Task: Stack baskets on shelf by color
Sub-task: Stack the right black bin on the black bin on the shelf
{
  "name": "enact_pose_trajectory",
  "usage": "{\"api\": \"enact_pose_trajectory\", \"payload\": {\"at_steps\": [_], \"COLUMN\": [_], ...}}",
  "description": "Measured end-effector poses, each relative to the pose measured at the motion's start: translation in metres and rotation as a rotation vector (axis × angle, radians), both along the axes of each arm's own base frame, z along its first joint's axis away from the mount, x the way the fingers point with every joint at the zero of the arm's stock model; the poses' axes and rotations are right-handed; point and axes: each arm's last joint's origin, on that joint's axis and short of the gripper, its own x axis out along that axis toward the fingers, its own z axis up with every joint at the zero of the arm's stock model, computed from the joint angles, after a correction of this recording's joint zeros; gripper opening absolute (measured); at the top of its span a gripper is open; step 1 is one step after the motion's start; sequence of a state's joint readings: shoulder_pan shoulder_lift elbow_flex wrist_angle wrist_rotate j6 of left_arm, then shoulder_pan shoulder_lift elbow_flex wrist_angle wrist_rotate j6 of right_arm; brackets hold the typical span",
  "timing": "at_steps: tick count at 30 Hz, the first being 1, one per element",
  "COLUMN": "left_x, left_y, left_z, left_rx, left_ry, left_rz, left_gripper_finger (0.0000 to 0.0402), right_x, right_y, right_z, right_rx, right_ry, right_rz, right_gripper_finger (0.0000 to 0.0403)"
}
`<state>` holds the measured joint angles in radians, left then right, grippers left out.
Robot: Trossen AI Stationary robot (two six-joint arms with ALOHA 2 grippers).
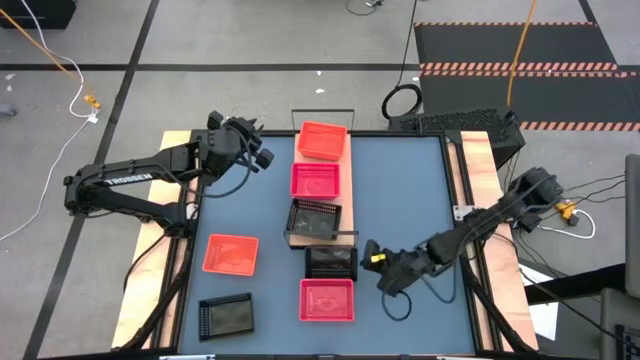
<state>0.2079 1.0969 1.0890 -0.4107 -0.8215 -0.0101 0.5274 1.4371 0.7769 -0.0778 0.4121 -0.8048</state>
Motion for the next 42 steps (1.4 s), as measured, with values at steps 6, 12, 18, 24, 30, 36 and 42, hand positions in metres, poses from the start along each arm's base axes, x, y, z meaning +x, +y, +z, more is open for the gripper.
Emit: {"api": "enact_pose_trajectory", "payload": {"at_steps": [6, 12, 18, 24, 30, 36, 42], "left_x": [0.0, 0.0, 0.0, 0.0, 0.0, 0.0, 0.0], "left_y": [0.0, 0.0, 0.0, 0.0, 0.0, 0.0, 0.0], "left_z": [0.0, 0.0, -0.001, -0.001, -0.001, -0.001, -0.001], "left_rx": [-0.005, -0.007, -0.008, -0.006, -0.004, -0.005, -0.005], "left_ry": [-0.004, -0.006, -0.002, 0.002, 0.005, 0.005, 0.005], "left_rz": [-0.007, -0.007, -0.007, -0.009, -0.009, -0.01, -0.01], "left_gripper_finger": [0.0113, 0.0113, 0.0113, 0.0113, 0.0113, 0.0113, 0.0113], "right_x": [0.014, 0.018, 0.02, 0.022, 0.015, -0.005, -0.036], "right_y": [0.007, 0.005, 0.003, 0.003, 0.003, 0.005, 0.007], "right_z": [-0.006, -0.016, -0.022, -0.023, -0.015, 0.005, 0.039], "right_rx": [-0.097, -0.207, -0.268, -0.229, 0.032, 0.364, 0.605], "right_ry": [0.023, 0.081, 0.108, 0.098, 0.136, 0.28, 0.363], "right_rz": [0.067, 0.135, 0.178, 0.136, 0.036, 0.035, 0.025], "right_gripper_finger": [0.0091, 0.0091, 0.0091, 0.0079, 0.0009, 0.0005, 0.0005]}}
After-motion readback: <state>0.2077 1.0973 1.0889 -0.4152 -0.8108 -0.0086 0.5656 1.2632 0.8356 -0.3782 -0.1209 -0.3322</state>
